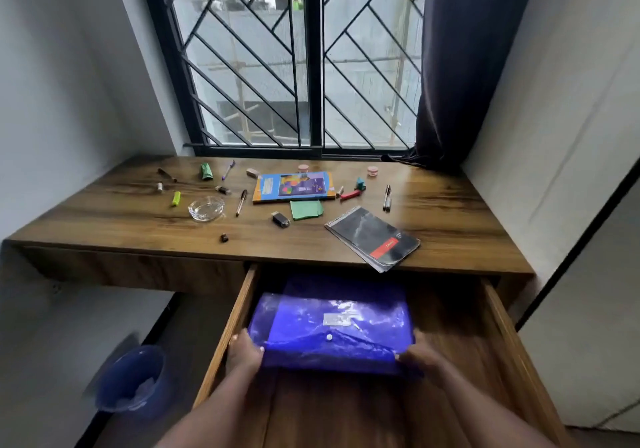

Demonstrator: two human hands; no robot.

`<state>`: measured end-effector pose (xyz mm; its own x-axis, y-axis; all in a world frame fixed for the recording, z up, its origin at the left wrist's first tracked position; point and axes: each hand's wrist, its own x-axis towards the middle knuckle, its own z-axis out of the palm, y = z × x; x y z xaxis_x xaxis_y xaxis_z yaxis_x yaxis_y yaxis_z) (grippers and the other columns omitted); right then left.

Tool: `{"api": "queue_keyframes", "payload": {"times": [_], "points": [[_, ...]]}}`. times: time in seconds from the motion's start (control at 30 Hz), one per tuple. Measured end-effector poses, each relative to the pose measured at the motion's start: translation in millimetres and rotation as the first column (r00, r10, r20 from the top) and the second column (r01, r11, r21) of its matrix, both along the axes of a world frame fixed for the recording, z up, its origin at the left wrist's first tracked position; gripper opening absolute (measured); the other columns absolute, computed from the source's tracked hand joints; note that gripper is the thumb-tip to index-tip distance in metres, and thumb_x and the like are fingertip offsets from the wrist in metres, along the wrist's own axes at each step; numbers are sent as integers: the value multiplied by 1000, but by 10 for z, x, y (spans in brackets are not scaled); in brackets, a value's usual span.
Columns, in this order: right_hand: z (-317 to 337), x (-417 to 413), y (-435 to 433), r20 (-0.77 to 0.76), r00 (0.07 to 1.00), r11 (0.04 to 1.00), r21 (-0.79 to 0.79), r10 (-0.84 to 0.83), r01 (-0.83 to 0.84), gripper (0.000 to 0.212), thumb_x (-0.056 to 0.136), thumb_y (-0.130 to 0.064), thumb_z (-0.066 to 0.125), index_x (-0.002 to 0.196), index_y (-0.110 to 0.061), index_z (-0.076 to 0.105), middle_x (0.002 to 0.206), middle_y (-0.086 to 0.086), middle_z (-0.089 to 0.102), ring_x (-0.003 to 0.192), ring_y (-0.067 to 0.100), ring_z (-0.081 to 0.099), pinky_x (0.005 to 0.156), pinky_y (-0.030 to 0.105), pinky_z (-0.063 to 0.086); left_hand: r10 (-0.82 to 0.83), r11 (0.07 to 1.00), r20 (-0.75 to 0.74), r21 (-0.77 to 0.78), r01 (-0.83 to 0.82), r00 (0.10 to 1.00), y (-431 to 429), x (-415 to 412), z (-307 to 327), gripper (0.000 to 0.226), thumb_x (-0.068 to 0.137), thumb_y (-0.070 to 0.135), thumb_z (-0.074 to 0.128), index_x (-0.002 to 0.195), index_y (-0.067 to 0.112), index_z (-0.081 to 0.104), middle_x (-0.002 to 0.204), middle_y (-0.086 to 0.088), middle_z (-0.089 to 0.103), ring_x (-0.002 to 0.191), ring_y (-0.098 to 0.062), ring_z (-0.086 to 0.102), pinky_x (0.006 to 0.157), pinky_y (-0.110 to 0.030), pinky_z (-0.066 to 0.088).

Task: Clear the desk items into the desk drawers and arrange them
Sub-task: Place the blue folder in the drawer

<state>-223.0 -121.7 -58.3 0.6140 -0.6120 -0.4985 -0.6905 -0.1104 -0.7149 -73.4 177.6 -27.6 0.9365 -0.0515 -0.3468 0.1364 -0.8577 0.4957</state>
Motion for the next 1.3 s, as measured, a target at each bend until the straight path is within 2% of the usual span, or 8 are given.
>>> {"api": "queue_keyframes", "payload": {"times": [0.03, 0.1, 0.23, 0.37, 0.57, 0.8, 1.03, 1.3], "points": [[91, 53, 63, -66, 996, 995, -77, 53, -58, 70, 57, -10, 76, 121, 4, 51, 118, 22, 56, 103, 30, 55, 87, 32, 46, -33, 999, 27, 28, 33, 999, -49, 32, -27, 59, 93, 20, 56, 145, 5, 32, 147, -14, 36, 133, -29, 42, 109, -33, 36], [161, 149, 140, -148, 985, 976, -186, 90, -117, 67, 75, -11, 71, 135, -1, 42, 132, 23, 43, 120, 33, 47, 95, 25, 39, -137, 987, 49, 85, 133, 989, -145, 81, -88, 64, 97, 27, 50, 151, 11, 19, 155, -10, 20, 140, -26, 31, 113, -32, 29], [9, 219, 236, -133, 990, 958, -275, 46, -81, 64, 81, -8, 66, 139, -1, 40, 139, 21, 38, 124, 33, 46, 101, 26, 36, -395, 886, -155, 197, 420, 905, -297, 148, -258, 73, 96, 49, 43, 153, 21, 7, 160, -10, -4, 148, -31, 0, 120, -38, 10], [-97, 201, 297, -143, 987, 937, -332, 68, -113, 68, 88, -5, 57, 147, -5, 25, 156, 11, 16, 138, 26, 31, 108, 21, 26, -425, 854, -205, 233, 466, 882, -333, 187, -394, 81, 93, 54, 43, 153, 26, -4, 159, -7, -19, 147, -31, -14, 120, -47, 5], [-148, 233, 305, -189, 976, 880, -437, 112, -186, 63, 95, -8, 46, 150, -7, 15, 159, 9, 5, 143, 22, 24, 109, 21, 26, -423, 859, -185, 229, 457, 887, -365, 260, -461, 80, 94, 53, 42, 152, 27, -7, 158, -7, -22, 147, -31, -17, 121, -46, -4], [-40, 241, 332, -184, 964, 799, -541, 191, -262, 55, 98, -5, 35, 150, -9, 17, 159, 11, 4, 147, 23, 7, 117, 25, 13, -429, 870, -49, 245, 428, 902, -452, 128, -383, 69, 99, 44, 36, 154, 19, 1, 160, -8, -13, 148, -29, -10, 121, -40, -3], [297, 296, 344, -81, 949, 731, -619, 304, -287, 50, 99, -9, 38, 147, -8, 26, 158, 8, 15, 147, 17, 13, 115, 21, 14, -420, 897, 99, 197, 396, 902, -583, 15, -8, 59, 102, 36, 32, 153, 17, 10, 160, -9, -4, 148, -29, 0, 122, -38, 6], [886, 394, 519, 60, 923, 738, -620, 380, -264, 51, 97, -12, 46, 145, -3, 31, 155, 13, 22, 145, 21, 20, 115, 24, 18, -283, 958, 182, 12, 285, 942, -470, -191, 576, 55, 102, 33, 34, 152, 17, 17, 160, -6, -5, 148, -26, 6, 121, -37, 12]]}}
